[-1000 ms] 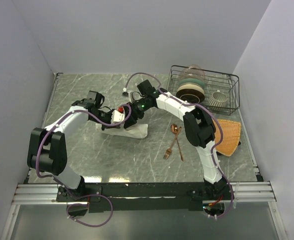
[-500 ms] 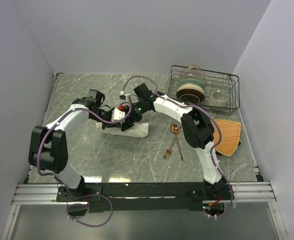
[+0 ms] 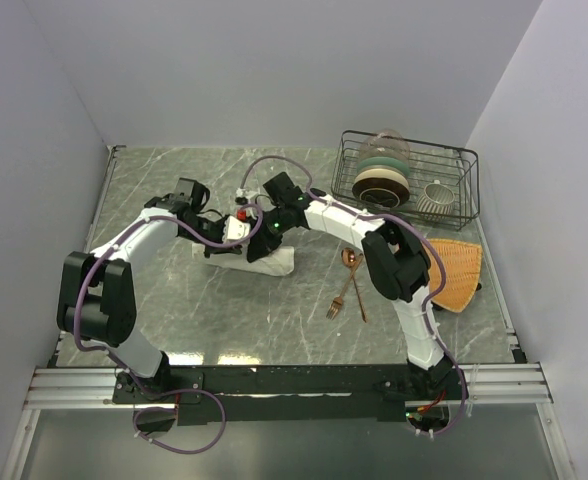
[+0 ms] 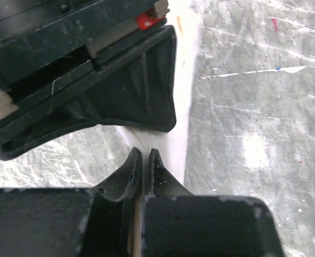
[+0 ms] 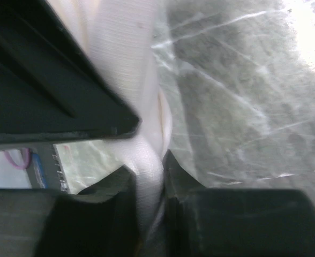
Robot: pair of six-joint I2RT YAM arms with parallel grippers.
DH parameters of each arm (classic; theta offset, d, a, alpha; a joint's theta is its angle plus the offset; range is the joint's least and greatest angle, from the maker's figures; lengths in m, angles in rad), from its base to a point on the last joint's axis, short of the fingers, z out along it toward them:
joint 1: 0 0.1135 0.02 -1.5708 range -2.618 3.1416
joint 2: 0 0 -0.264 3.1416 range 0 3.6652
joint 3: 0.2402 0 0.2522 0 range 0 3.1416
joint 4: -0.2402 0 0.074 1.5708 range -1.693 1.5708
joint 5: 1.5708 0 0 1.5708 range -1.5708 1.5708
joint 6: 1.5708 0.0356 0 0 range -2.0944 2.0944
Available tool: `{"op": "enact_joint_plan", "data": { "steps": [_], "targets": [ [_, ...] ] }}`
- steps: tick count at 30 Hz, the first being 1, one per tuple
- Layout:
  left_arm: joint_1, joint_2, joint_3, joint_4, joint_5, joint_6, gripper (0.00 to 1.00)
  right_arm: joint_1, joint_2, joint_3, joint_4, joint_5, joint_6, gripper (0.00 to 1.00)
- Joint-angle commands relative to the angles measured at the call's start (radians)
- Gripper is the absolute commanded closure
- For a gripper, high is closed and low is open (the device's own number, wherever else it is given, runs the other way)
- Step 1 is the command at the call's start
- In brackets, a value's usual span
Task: Fold the napkin into a case and place the utensils inside
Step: Turn over the smaller rectangle folded napkin at the center of the board.
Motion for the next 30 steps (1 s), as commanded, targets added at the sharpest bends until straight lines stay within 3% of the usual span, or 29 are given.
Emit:
{"op": "enact_joint_plan", "data": {
  "steps": [1,3,4,11,19,30],
  "targets": [
    [0.005,-0.002,0.032,-0.031,0.068,0.042,0.98,-0.015,-0.058,-0.002,0.053,0.067,-0.020,0.95],
    [0.005,-0.013,0.029,-0.012,0.065,0.024,0.94,-0.015,-0.052,0.004,0.050,0.082,-0.030,1.00],
    [0.005,-0.026,0.025,-0.003,0.064,0.015,0.84,-0.015,-0.055,0.003,0.056,0.093,-0.036,1.00],
    [0.071,-0.140,0.025,-0.032,0.079,-0.099,0.49,-0.024,-0.073,0.009,0.106,0.200,-0.095,1.00],
    [0.305,-0.257,0.057,-0.034,0.102,-0.396,0.45,0.015,-0.119,-0.074,0.266,0.457,-0.223,1.00],
    [0.549,-0.249,-0.006,0.028,0.110,-0.702,0.44,0.253,-0.234,-0.462,0.626,0.885,-0.495,1.00]
  ]
}}
